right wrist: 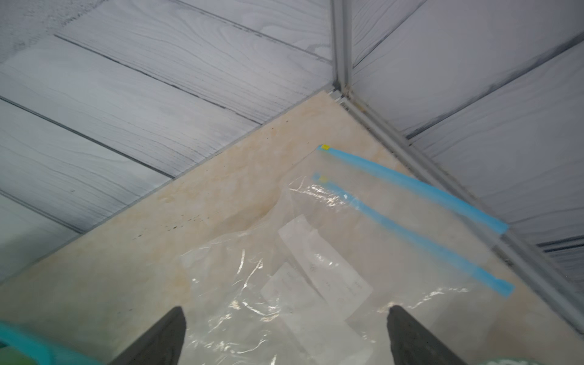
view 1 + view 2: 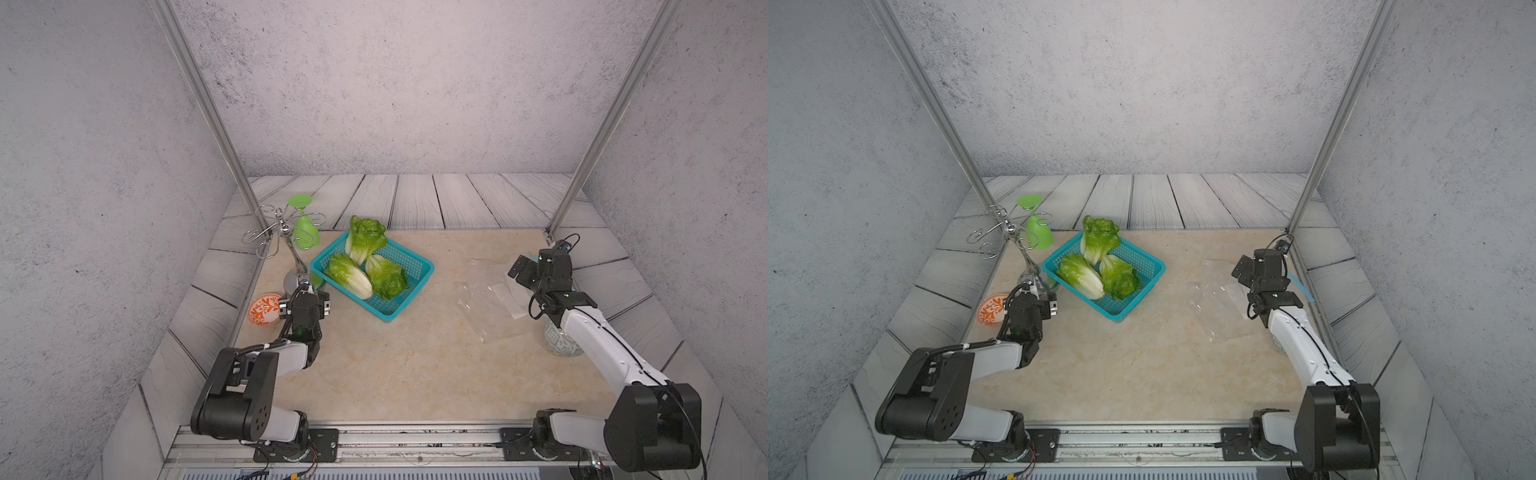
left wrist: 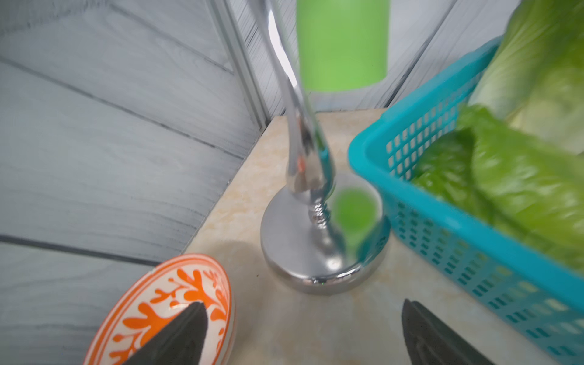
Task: Put the chinese cabbages into a zipper bag and zip it
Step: Pick up the zipper food storage bag.
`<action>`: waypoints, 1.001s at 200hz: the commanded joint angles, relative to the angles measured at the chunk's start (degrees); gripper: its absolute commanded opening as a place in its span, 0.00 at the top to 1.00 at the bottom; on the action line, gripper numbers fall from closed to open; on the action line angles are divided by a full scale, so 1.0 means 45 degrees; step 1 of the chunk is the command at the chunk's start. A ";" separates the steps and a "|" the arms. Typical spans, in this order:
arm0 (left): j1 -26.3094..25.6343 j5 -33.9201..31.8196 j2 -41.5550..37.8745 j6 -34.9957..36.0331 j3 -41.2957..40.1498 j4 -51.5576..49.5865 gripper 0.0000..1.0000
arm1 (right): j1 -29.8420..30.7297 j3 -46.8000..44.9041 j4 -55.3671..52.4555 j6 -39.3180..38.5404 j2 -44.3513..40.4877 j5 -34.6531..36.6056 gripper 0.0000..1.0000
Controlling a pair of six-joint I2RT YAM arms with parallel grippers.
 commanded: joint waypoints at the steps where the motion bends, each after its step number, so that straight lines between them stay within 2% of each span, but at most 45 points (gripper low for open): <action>1: -0.0351 -0.0944 -0.0905 -0.0232 0.1094 -0.2447 0.01 | -0.0282 0.0066 -0.0828 0.1537 0.0502 -0.3769 0.01; 16: -0.0351 -0.0661 -0.1893 -0.1466 0.1092 -0.3819 0.01 | -0.0238 0.0196 -0.0800 0.1244 0.0262 -0.4288 0.00; 37: -0.0356 0.0077 -0.3238 -0.2316 0.1382 -0.5098 0.02 | -0.0223 0.2080 -0.4006 0.0357 0.0830 -0.3361 0.00; 59: -0.0331 0.0657 -0.3953 -0.4167 0.3167 -0.8159 0.01 | -0.0134 0.3521 -0.6078 -0.0392 0.1635 -0.3803 0.02; 72: -0.0312 0.1095 -0.4062 -0.5048 0.4399 -1.0000 0.01 | 0.0044 0.3325 -0.6007 -0.0226 0.1795 -0.4293 0.02; 83: -0.0276 0.1395 -0.4139 -0.6445 0.5280 -1.1760 0.01 | 0.0353 0.3156 -0.5908 -0.0182 0.2004 -0.4571 0.04; 89: -0.0152 0.2004 -0.4212 -0.6909 0.5665 -1.2462 0.01 | 0.0645 0.3189 -0.5815 -0.0210 0.2140 -0.4787 0.04; 98: 0.0243 0.3960 -0.4355 -0.6529 0.5840 -1.2527 0.00 | 0.1186 0.3370 -0.5738 -0.0169 0.2388 -0.4917 0.05; 109: 0.0352 0.4995 -0.4557 -0.5783 0.5950 -1.2523 0.11 | 0.2085 0.3901 -0.5805 -0.0176 0.2750 -0.4809 0.05; 119: 0.0298 0.4936 -0.4587 -0.5589 0.6339 -1.3200 0.19 | 0.2770 0.4406 -0.5673 -0.0183 0.3124 -0.4695 0.06; 130: 0.0048 0.4600 -0.4478 -0.5319 0.6862 -1.4041 0.23 | 0.3357 0.5088 -0.5567 -0.0169 0.3759 -0.4808 0.08; 143: -0.0538 0.3971 -0.4248 -0.5067 0.7319 -1.4941 0.24 | 0.3782 0.6001 -0.5582 -0.0025 0.4662 -0.5256 0.11; 185: -0.2218 0.3937 -0.3116 -0.5021 0.8371 -1.5858 0.25 | 0.4458 0.8124 -0.5914 0.0186 0.7049 -0.5240 0.12; 200: -0.2519 0.4279 -0.2671 -0.4915 0.8603 -1.5764 0.24 | 0.4425 0.9127 -0.7128 0.0030 0.7408 -0.4149 0.12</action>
